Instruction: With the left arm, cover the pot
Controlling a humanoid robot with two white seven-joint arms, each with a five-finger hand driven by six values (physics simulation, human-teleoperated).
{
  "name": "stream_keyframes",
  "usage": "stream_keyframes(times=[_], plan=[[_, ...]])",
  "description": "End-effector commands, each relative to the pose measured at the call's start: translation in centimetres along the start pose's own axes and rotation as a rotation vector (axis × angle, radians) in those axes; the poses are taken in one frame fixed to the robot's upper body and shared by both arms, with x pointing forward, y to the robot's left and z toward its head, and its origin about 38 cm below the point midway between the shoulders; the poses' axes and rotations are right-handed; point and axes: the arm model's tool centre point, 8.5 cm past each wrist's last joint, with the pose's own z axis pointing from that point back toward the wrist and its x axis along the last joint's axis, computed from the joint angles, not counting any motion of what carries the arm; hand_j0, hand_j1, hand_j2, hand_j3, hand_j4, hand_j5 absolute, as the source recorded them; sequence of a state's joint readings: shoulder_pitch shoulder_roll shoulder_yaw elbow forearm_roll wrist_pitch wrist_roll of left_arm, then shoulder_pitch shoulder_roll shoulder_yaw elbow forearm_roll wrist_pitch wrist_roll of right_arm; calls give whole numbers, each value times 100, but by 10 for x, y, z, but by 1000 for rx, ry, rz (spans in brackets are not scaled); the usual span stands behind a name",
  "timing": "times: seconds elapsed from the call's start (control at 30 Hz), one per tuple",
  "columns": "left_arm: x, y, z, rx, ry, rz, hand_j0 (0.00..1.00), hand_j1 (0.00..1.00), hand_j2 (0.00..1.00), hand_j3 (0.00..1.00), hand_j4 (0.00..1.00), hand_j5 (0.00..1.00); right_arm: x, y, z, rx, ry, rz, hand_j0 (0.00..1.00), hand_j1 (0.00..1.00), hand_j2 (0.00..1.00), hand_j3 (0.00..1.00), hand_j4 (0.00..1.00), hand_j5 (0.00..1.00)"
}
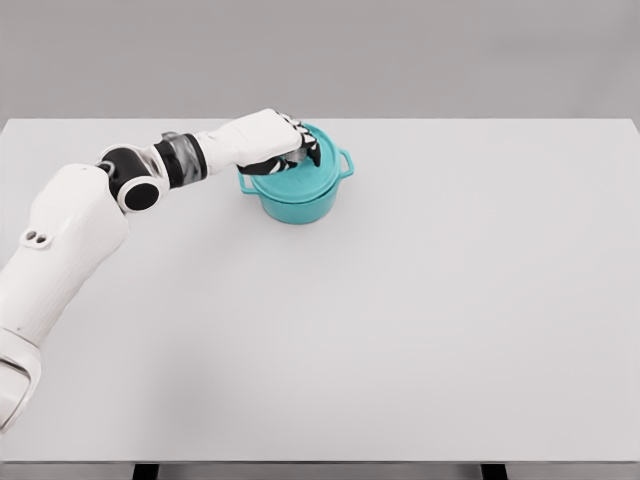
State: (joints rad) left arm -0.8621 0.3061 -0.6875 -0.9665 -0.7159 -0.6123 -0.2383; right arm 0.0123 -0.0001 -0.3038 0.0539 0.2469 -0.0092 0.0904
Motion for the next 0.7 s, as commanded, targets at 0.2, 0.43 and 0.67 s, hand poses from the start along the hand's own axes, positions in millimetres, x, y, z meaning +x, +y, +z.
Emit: stream_keyframes(times=[0.2,0.43,0.67], plan=[[0,0,-2,1,2,4,64,64,64,64,64,64,0,0,0,0,0,0,100,100,100,100,100,100],[0,1,-3,3,0,2,69,69,69,69,69,69,0,0,0,0,0,0,100,100,100,100,100,100],[-2,3,0,7,7,1,81,81,81,81,81,81,0,0,0,0,0,0,100,100,100,100,100,100]])
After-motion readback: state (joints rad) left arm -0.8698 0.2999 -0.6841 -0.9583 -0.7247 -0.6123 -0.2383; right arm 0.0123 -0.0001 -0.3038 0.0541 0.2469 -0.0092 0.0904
